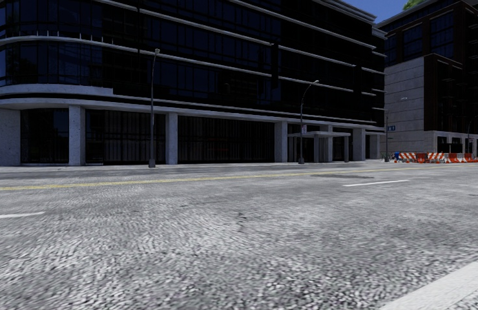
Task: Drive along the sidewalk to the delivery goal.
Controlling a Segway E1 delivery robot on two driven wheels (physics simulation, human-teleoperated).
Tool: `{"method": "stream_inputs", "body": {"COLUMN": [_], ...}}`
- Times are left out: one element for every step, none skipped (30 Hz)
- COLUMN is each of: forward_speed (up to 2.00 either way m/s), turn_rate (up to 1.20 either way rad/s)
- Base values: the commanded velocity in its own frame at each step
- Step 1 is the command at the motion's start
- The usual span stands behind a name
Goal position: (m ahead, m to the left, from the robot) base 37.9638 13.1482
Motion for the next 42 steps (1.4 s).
{"method": "stream_inputs", "body": {"forward_speed": [0.0,0.0,0.0,0.0,0.0,0.0,0.0,0.0,0.0,0.0,0.0,0.0,0.0,0.0,0.0,0.0,0.0,0.0,0.0,0.0,0.0,0.0,0.0,0.0,0.0,0.0,0.0,0.0,0.0,0.0,-0.08,-0.49,-0.49,-0.74,-0.81,-0.82,-0.83,-0.83,-0.83,-0.83,-0.83,-0.83], "turn_rate": [0.0,0.0,0.0,0.0,0.0,0.0,0.0,0.0,0.0,0.0,0.0,0.0,0.0,0.0,0.0,0.0,0.0,0.0,0.0,0.0,0.0,0.0,0.0,0.0,0.0,0.0,0.0,0.0,0.0,0.0,0.0,0.0,0.0,0.0,0.0,0.08,0.2,0.2,0.31,0.42,0.49,0.49]}}
